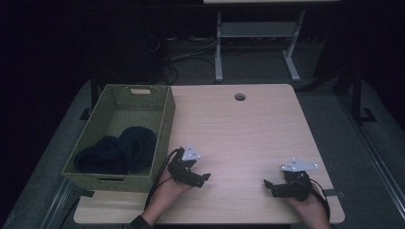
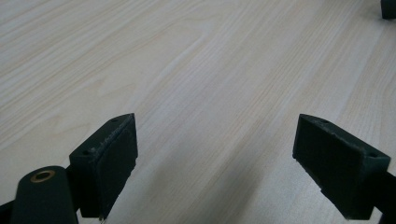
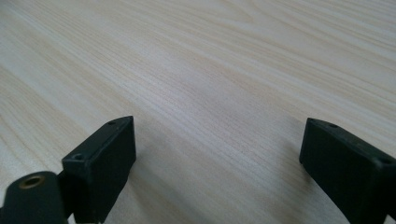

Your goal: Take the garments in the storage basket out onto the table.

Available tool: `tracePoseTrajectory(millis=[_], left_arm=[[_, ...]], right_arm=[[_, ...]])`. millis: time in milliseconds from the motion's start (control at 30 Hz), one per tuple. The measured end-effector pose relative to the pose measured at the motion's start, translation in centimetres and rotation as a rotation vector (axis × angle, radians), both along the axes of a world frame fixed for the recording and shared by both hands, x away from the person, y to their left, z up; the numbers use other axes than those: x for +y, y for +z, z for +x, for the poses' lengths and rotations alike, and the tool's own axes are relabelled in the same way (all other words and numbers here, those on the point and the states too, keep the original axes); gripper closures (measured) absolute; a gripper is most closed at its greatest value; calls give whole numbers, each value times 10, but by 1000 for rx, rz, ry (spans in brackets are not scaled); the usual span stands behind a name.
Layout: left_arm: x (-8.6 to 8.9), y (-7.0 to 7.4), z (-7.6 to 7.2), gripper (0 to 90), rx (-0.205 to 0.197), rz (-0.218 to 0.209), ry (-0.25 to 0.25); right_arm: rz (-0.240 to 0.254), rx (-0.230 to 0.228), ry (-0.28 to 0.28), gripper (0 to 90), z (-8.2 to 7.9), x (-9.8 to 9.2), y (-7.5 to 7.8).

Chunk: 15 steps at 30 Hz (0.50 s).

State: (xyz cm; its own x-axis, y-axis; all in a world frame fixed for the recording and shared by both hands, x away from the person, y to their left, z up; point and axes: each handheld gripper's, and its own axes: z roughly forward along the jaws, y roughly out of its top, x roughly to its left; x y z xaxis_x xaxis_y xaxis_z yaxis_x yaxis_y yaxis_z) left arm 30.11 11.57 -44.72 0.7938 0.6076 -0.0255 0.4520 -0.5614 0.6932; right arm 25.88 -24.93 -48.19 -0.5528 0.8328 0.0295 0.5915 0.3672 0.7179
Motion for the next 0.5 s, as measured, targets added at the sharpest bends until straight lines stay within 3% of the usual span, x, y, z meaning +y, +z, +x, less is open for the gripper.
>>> tracePoseTrajectory(millis=[500], left_arm=[[1,12,-3,136,10,8,-7]], right_arm=[[-2,4,-1,102,0,0,0]])
